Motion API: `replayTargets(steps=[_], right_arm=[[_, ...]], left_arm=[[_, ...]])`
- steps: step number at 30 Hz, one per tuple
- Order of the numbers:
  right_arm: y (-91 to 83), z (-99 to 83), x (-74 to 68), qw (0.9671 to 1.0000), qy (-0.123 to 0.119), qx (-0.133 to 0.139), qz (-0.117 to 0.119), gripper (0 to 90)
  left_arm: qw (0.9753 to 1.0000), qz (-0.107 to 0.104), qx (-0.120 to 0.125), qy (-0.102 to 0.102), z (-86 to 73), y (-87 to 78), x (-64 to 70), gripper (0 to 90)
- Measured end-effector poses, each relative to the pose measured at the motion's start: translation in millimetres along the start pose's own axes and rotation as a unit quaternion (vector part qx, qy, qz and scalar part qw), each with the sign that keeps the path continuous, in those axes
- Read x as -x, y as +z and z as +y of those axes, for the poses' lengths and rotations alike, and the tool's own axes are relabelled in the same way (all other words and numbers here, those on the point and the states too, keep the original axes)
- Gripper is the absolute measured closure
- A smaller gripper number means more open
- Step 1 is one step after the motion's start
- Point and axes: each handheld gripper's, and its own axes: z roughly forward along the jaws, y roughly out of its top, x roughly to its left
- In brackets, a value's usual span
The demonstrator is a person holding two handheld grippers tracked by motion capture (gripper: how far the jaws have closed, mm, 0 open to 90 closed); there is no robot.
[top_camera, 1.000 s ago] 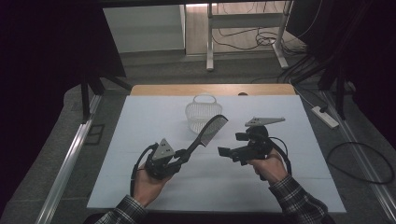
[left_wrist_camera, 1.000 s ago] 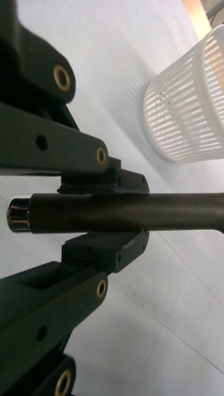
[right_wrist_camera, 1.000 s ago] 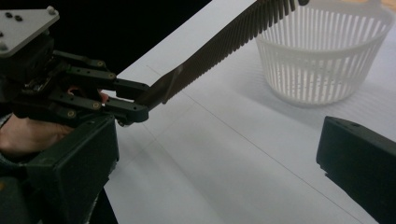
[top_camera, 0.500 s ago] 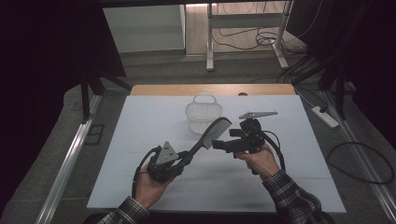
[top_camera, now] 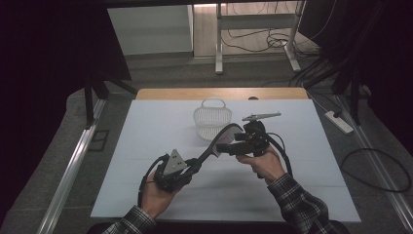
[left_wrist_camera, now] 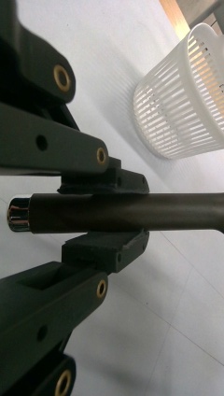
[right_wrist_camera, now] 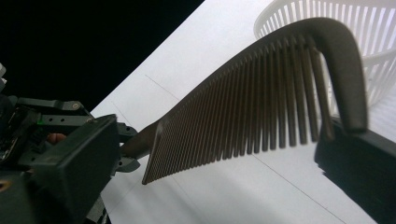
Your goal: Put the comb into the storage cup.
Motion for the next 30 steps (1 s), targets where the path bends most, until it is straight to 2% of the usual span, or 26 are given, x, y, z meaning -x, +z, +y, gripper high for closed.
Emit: replayTargets(steps=[4, 12, 16, 25, 30], right_arm=[[0.8, 0.6, 0.8, 0.9999, 0.008, 0.004, 0.010, 13.7], [-1.5, 2.0, 4.0, 0.9989, 0.026, 0.011, 0.038, 45.2], [-1.6, 2.2, 5.8, 0.9981, 0.039, 0.011, 0.046, 55.3], [-1.5, 1.2, 9.0, 0.9966, 0.060, 0.010, 0.057, 71.2], [-0.4, -1.4, 14.4, 0.9922, 0.094, 0.012, 0.081, 76.8]], left_arm=[[1.0000, 0.002, 0.003, 0.000, -0.2, -0.4, 0.4, 71.7], [1.0000, 0.000, 0.002, 0.002, -1.0, 0.2, 0.4, 71.7], [1.0000, 0.001, 0.003, 0.004, -1.2, 0.4, 1.0, 71.7], [1.0000, -0.004, 0.001, 0.006, -2.4, 1.3, 0.3, 71.7], [1.0000, -0.005, -0.004, 0.007, -3.5, 3.4, 0.1, 71.6]])
